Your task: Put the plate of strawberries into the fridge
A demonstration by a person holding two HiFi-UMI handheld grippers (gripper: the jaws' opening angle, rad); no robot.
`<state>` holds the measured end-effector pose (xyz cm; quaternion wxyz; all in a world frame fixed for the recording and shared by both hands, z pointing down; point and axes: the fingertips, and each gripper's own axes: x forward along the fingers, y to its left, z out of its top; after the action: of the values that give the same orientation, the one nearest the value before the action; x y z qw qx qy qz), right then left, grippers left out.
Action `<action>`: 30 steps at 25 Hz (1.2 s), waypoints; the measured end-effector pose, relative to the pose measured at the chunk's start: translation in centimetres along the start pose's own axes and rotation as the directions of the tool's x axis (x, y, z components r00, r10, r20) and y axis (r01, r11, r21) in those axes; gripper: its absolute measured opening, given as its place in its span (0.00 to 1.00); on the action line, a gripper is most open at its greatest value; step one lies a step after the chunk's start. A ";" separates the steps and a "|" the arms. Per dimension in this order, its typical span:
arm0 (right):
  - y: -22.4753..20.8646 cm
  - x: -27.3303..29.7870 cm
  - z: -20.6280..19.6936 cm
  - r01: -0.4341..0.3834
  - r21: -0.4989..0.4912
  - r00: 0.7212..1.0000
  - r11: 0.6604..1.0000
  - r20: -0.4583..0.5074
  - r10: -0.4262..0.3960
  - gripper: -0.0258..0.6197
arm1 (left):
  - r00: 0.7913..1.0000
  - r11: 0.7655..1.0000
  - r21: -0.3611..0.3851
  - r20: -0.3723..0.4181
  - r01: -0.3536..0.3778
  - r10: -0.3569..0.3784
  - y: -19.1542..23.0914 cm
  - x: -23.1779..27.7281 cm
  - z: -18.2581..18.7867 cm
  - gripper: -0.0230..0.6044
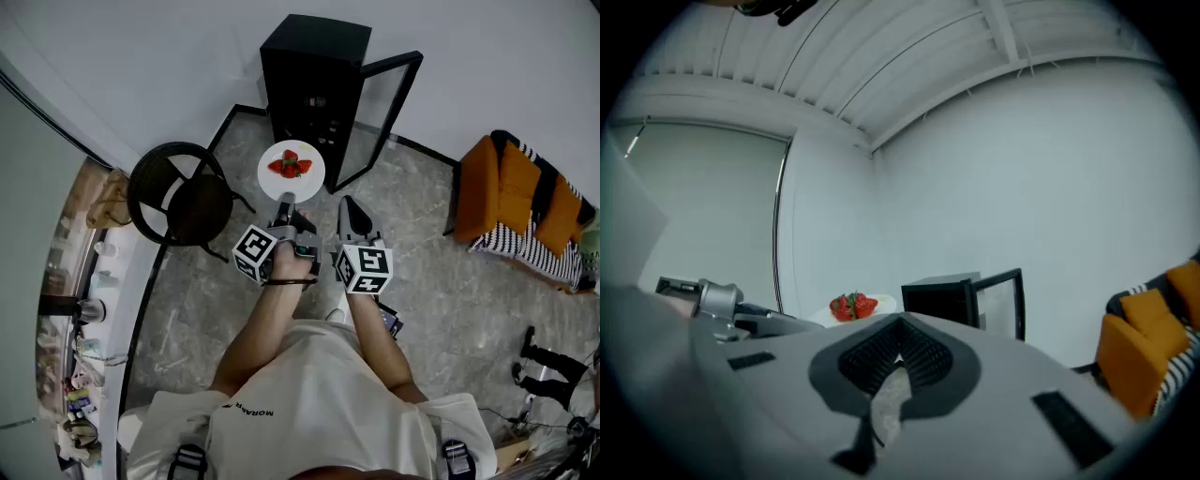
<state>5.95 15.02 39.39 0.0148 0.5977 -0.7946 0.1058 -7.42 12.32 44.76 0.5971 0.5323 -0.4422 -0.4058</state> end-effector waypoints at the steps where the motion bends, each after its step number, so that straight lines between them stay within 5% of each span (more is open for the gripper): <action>1: 0.1 -0.1 -0.1 0.000 -0.001 1.000 1.000 0.000 0.000 0.06 | 1.000 1.000 -0.001 -0.002 0.000 0.000 0.1 -0.1 0.0 0.05; 30: -2.4 -1.3 -0.2 -0.048 0.009 0.999 0.999 0.023 0.048 0.06 | 1.000 1.000 0.014 0.030 -0.007 0.007 0.4 -0.4 -2.8 0.05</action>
<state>8.56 15.63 39.70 0.0002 0.5796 -0.8084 0.1032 -4.83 13.54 44.95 0.5880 0.5287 -0.4559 -0.4085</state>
